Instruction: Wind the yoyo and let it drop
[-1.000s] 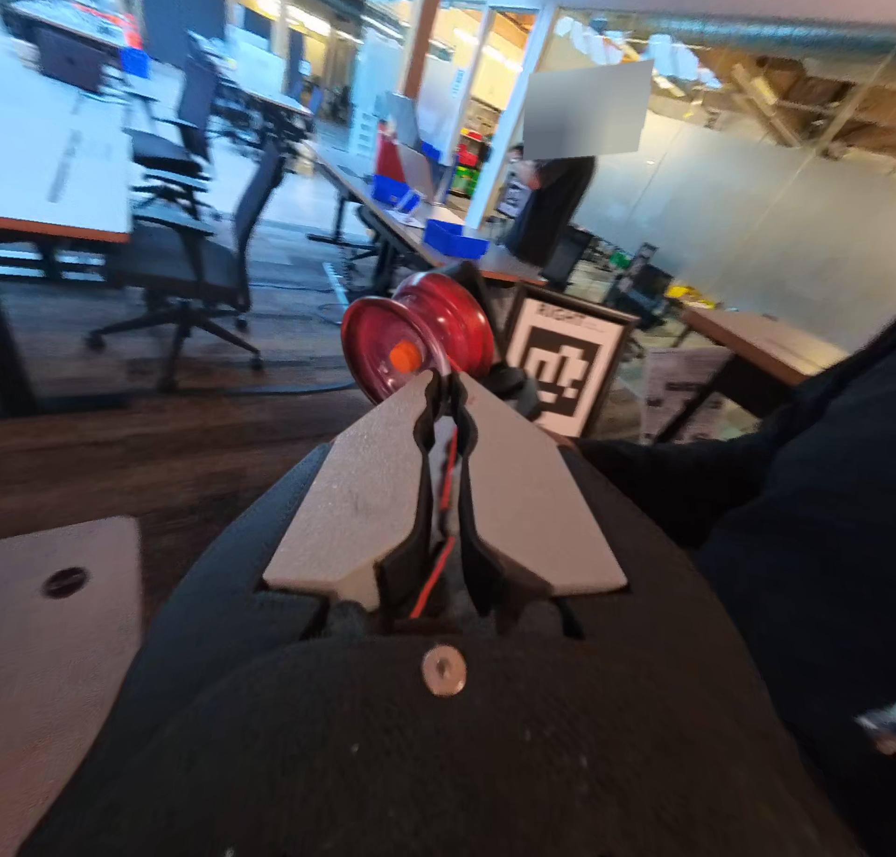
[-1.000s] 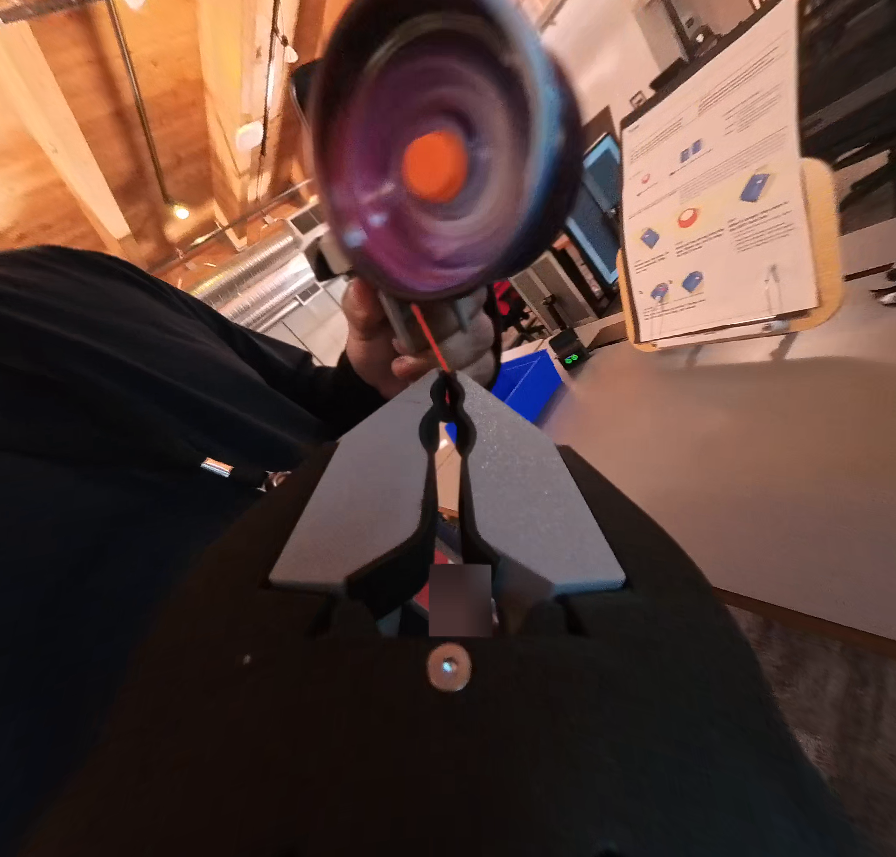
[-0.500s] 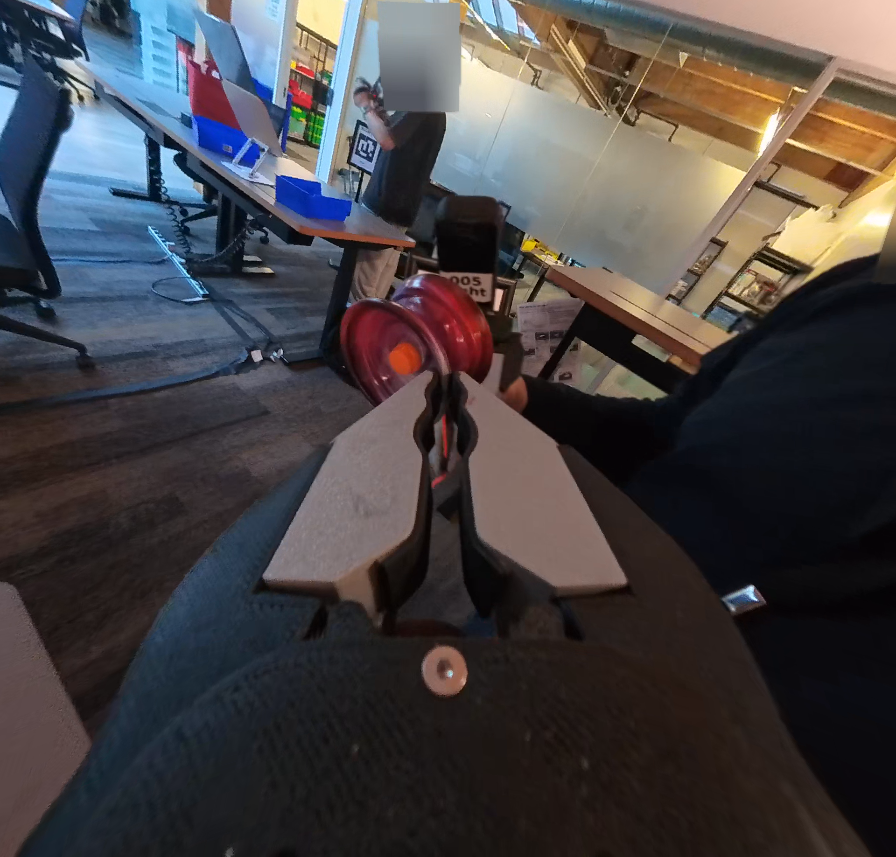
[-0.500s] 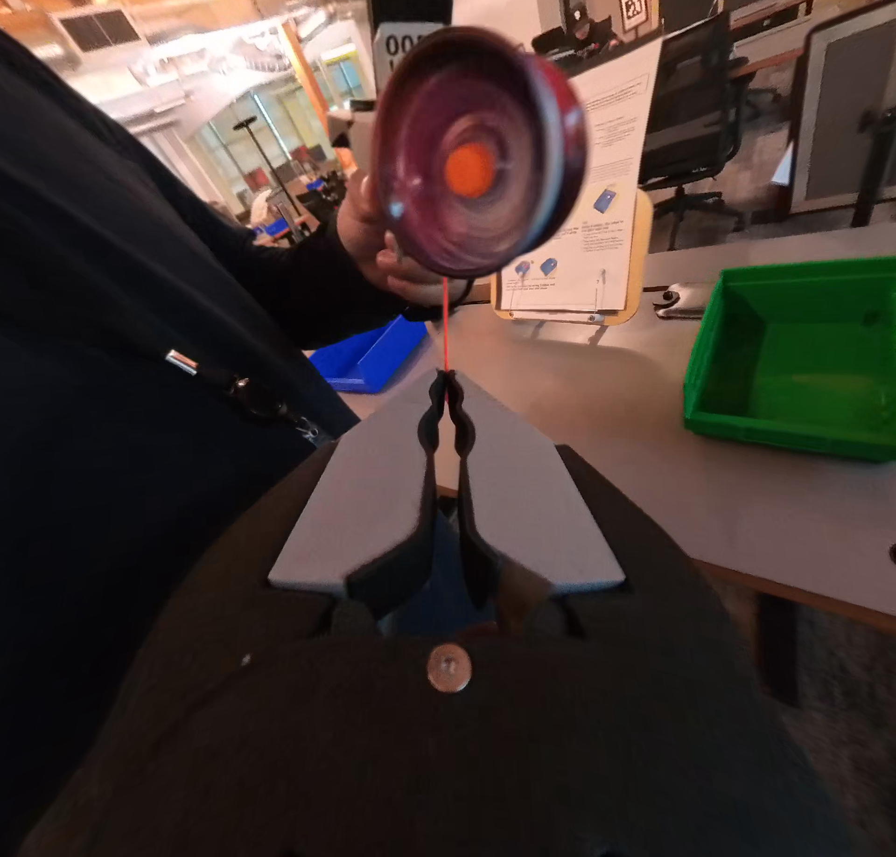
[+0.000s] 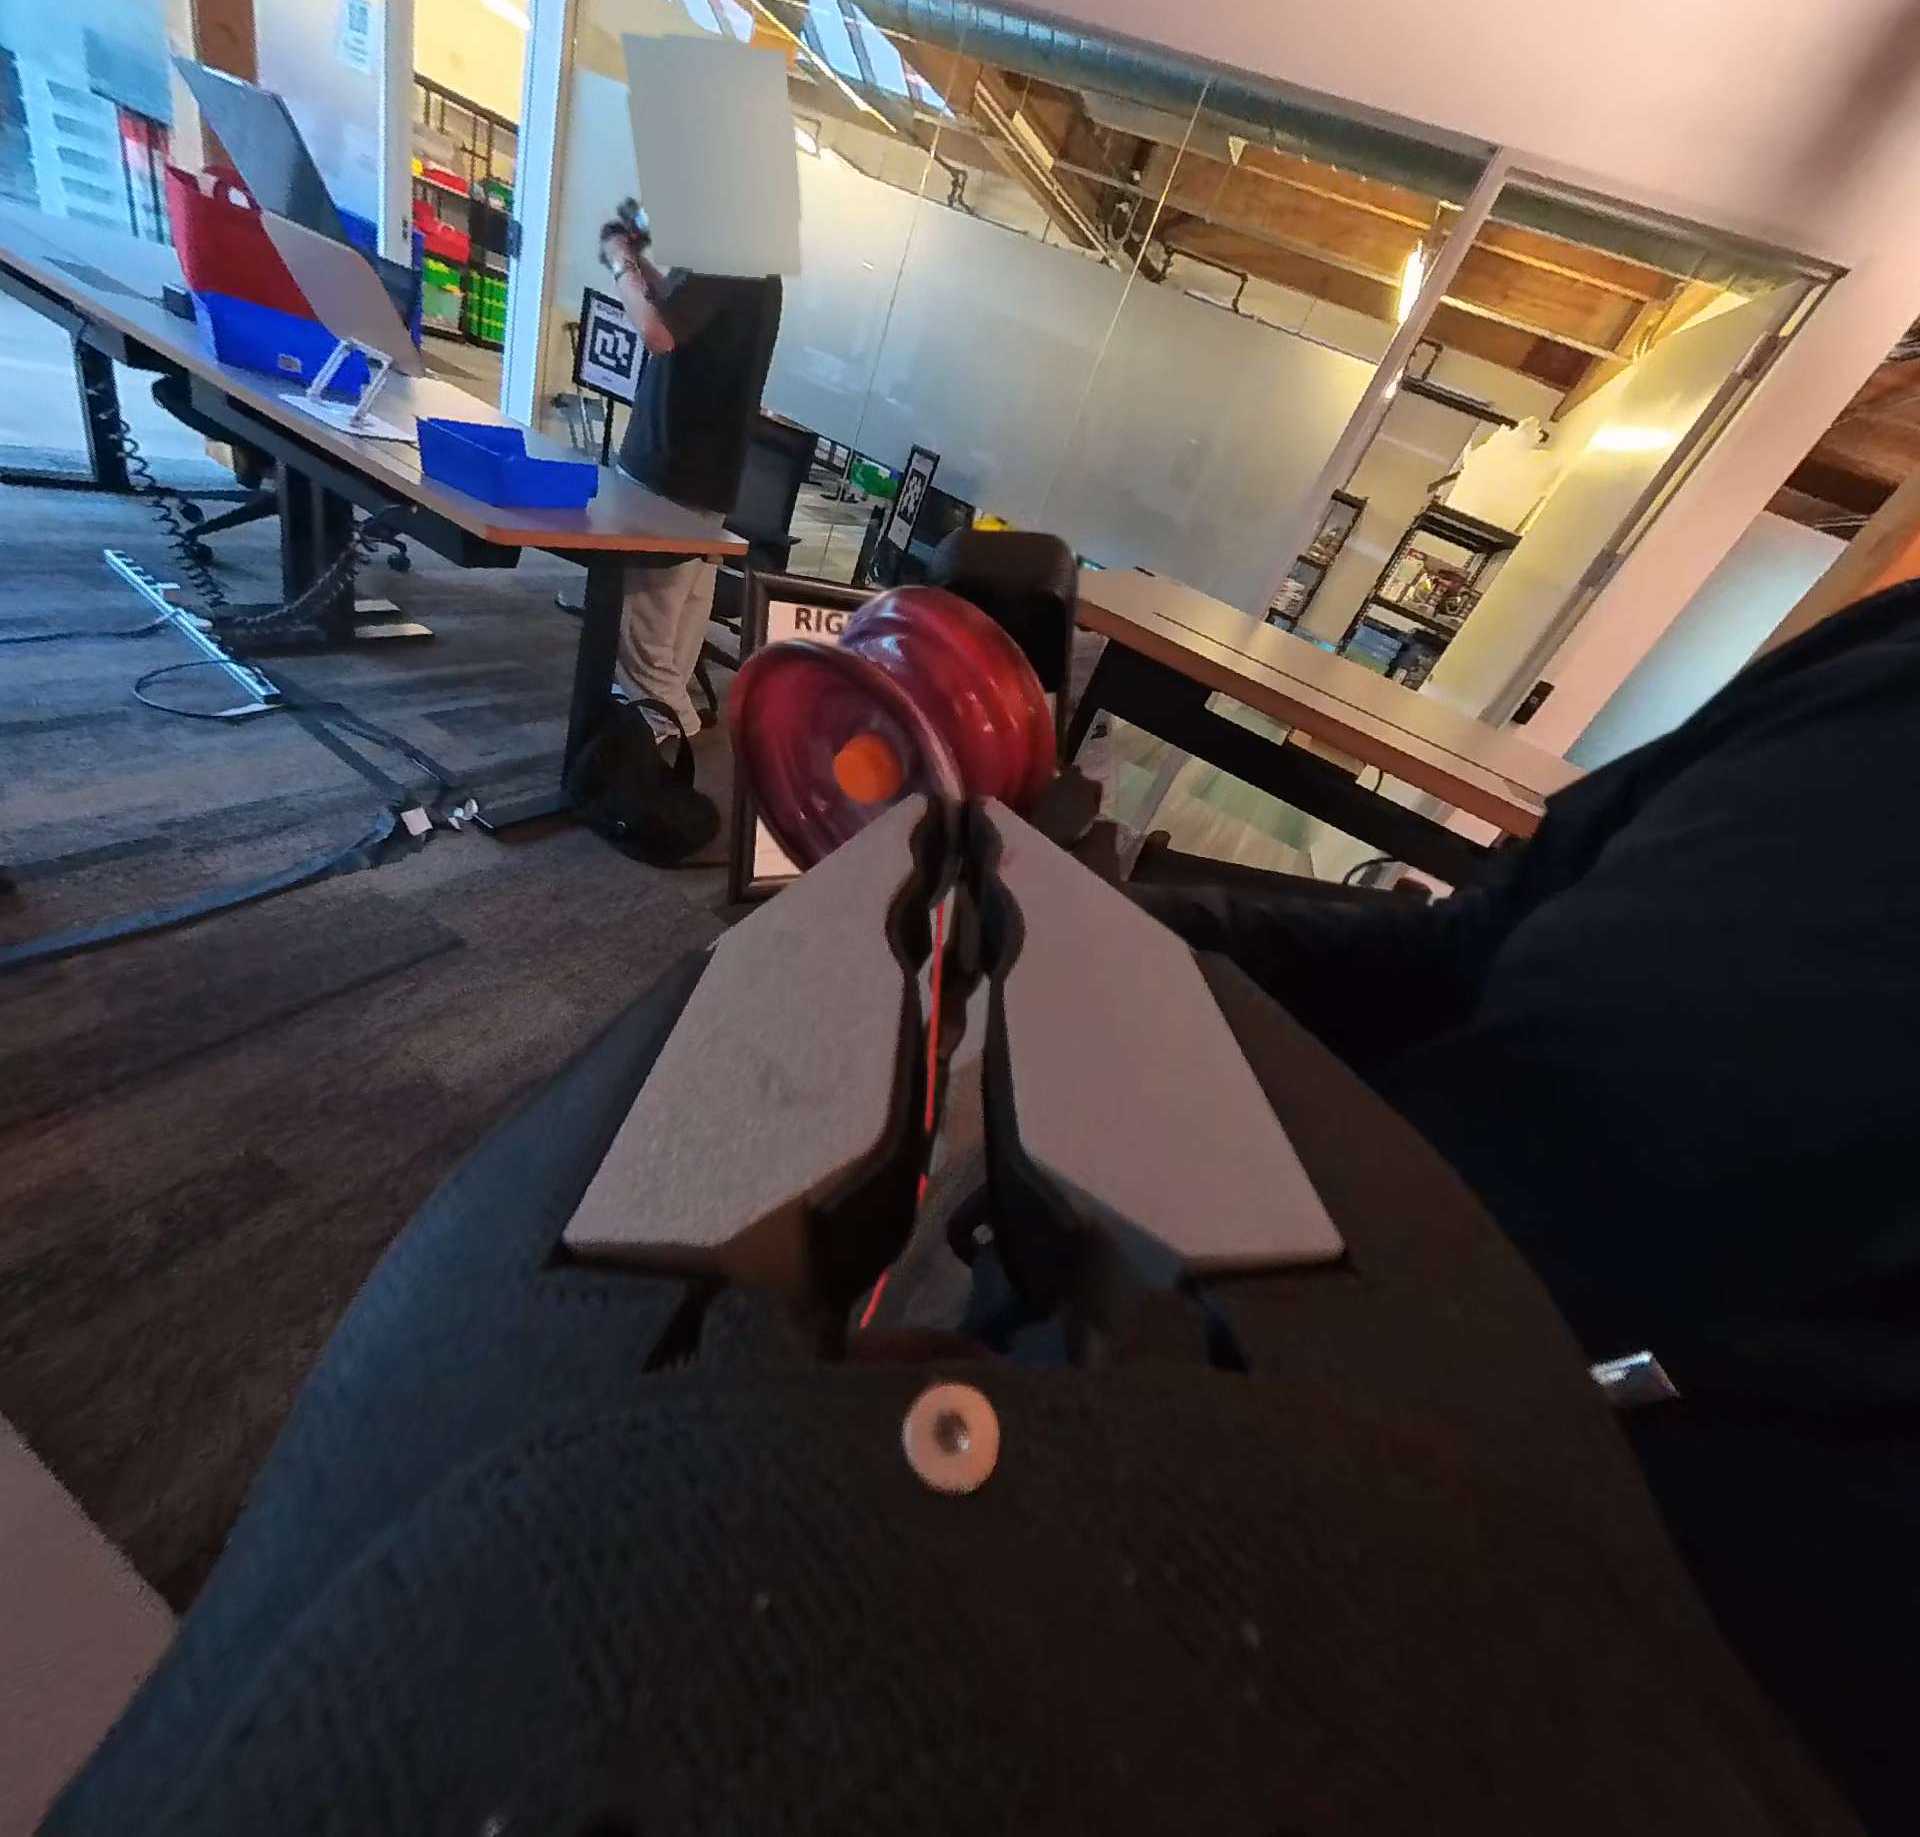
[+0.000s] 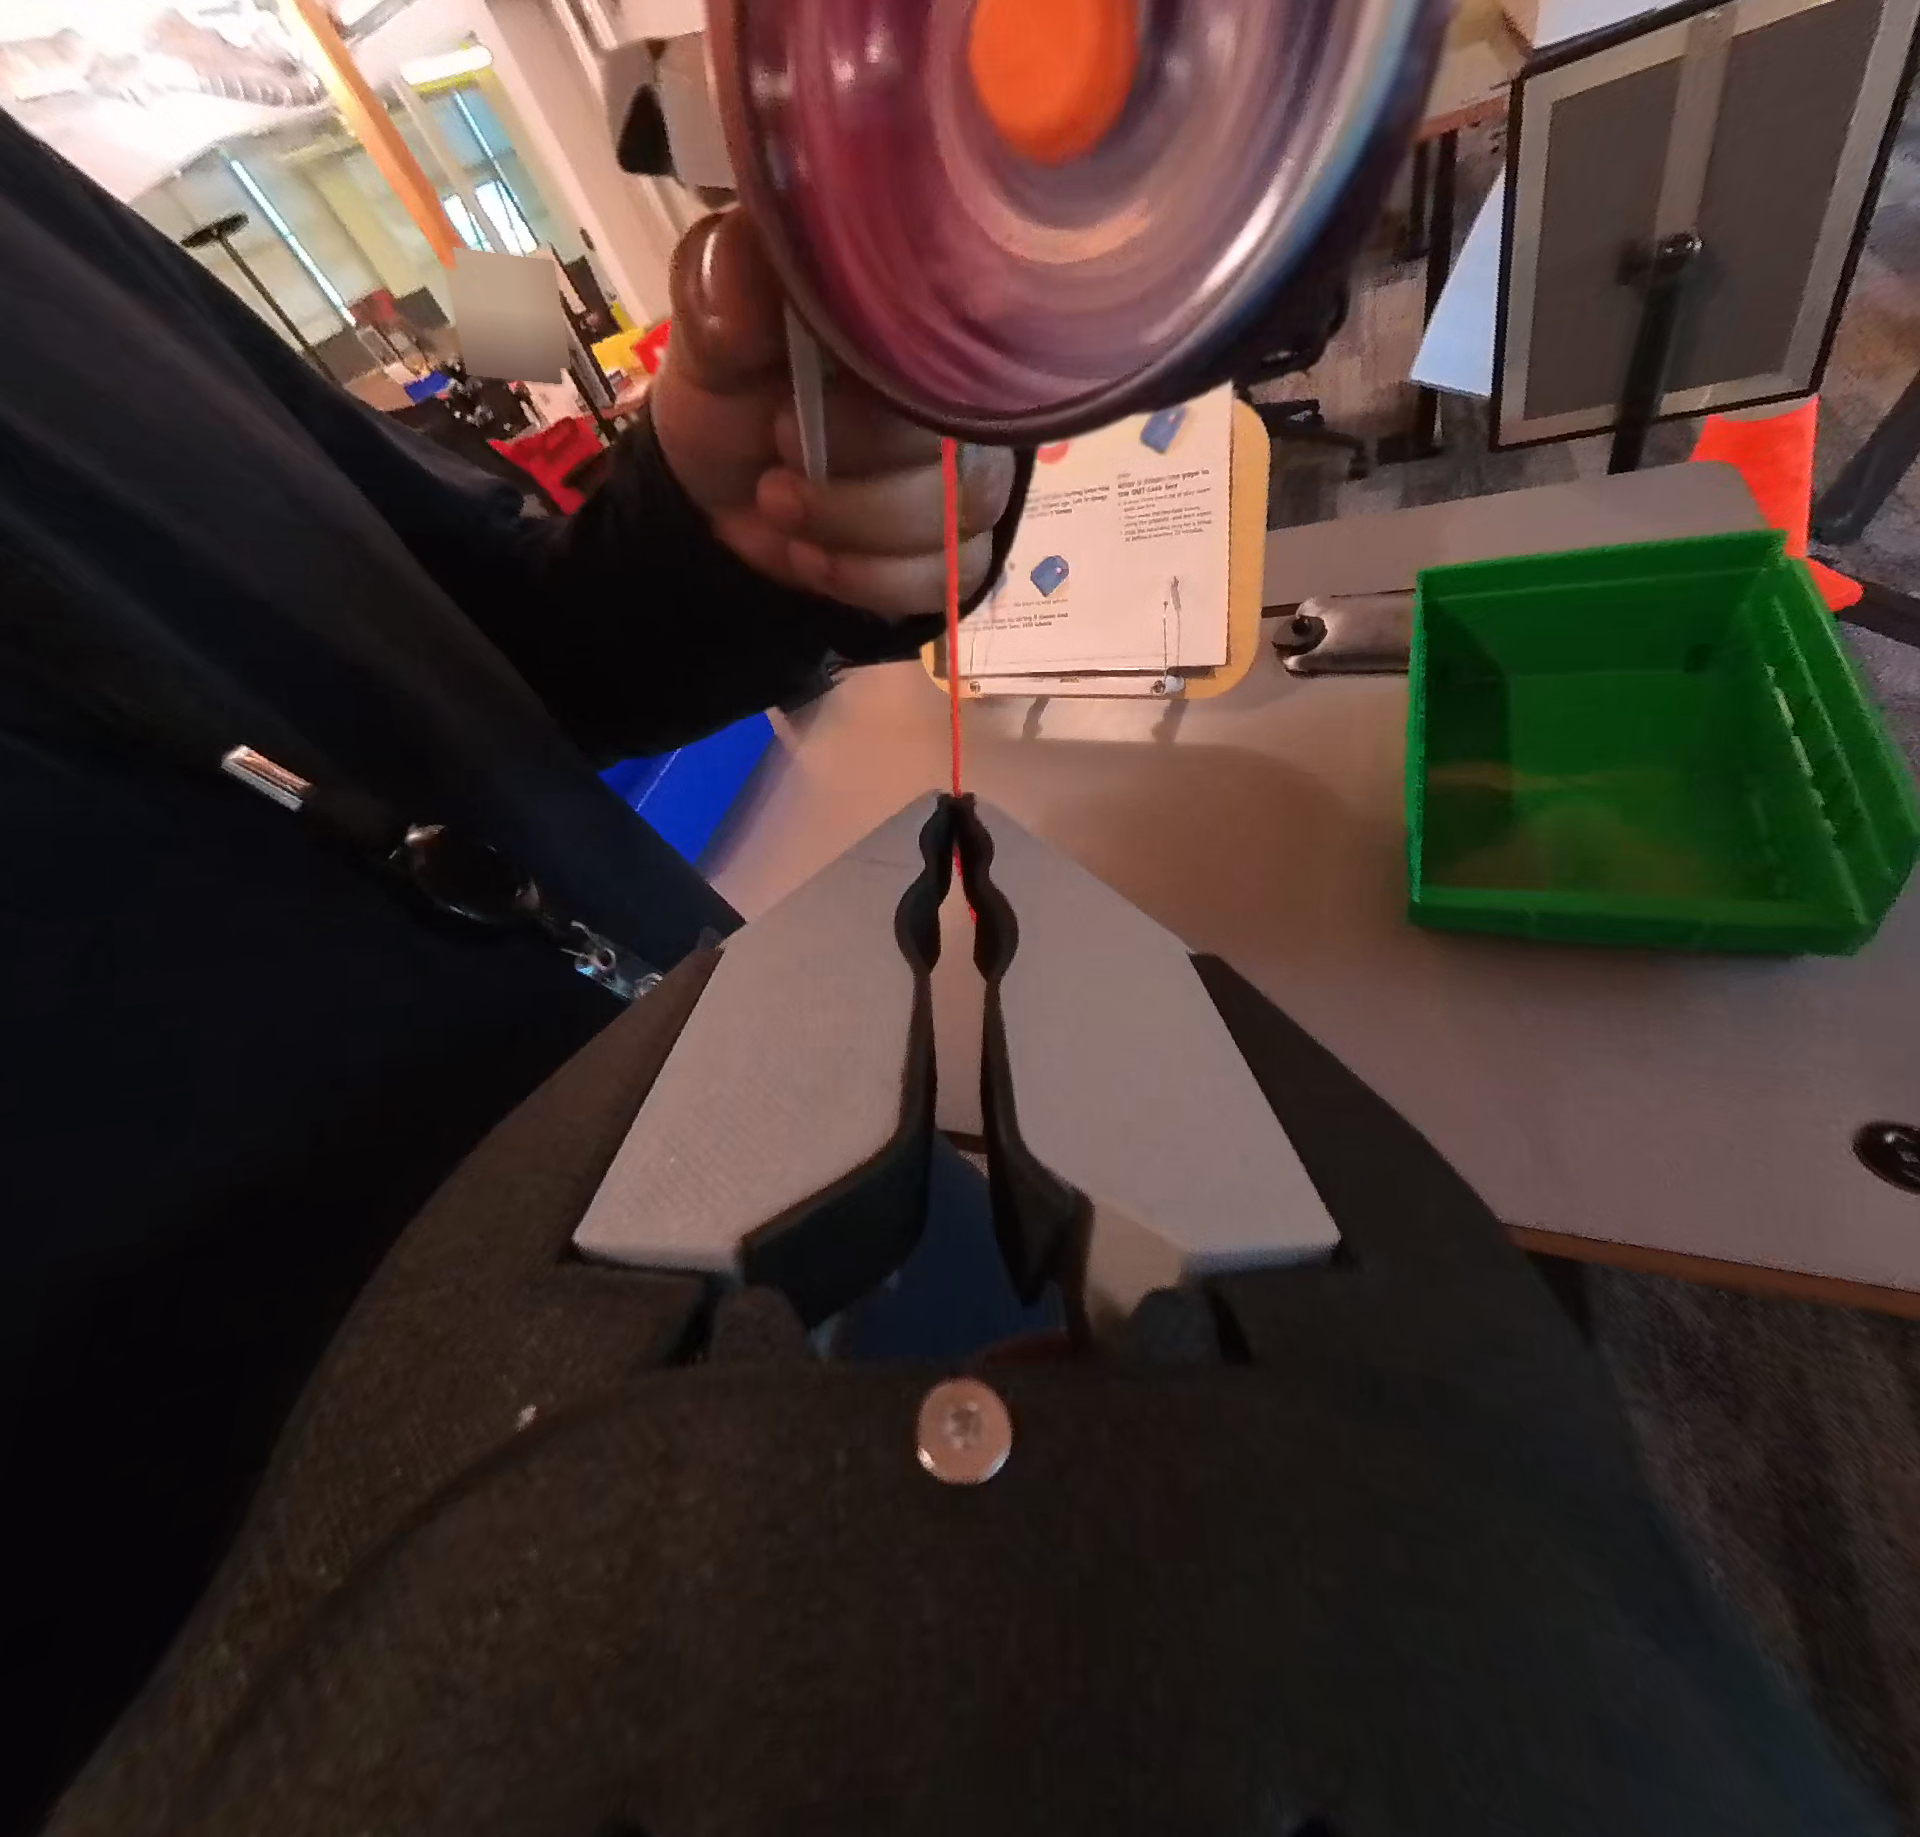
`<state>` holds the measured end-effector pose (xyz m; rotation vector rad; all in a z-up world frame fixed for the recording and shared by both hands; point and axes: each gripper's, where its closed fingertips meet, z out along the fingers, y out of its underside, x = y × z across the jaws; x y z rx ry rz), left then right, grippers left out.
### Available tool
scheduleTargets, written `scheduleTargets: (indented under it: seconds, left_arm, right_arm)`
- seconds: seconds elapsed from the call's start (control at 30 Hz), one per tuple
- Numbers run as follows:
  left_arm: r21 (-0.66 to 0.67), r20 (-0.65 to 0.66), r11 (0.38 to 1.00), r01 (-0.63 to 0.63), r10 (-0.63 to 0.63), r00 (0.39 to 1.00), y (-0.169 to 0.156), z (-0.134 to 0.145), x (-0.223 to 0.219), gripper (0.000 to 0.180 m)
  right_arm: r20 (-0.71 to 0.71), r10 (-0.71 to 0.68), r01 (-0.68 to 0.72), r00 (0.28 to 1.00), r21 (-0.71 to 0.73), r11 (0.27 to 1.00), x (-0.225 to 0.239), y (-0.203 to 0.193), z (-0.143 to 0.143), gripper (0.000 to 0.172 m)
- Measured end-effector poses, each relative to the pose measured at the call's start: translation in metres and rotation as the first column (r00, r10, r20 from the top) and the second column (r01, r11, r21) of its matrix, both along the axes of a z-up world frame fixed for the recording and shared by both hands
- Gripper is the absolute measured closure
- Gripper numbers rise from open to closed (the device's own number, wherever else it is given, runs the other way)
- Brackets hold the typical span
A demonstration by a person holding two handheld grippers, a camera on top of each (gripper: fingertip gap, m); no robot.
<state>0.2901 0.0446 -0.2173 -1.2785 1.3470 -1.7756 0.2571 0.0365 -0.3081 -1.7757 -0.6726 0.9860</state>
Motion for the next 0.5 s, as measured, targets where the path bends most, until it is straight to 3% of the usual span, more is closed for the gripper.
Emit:
scheduleTargets:
  seconds: [0.23, 0.5]
  left_arm:
    - [0.022, -0.058, 0.994, 0.104, -0.102, 0.993, -0.018, -0.007, -0.014, 0.179]
    - [0.143, -0.261, 0.967, 0.209, -0.167, 0.951, -0.036, -0.047, -0.025, 0.179]
  right_arm:
    - [0.111, -0.055, 0.053, 0.992, 0.022, 0.998, 0.01, 0.019, -0.011, 0.172]
    - [0.367, -0.111, 0.088, 0.923, 0.08, 0.993, 0.054, 0.029, -0.014, 0.172]
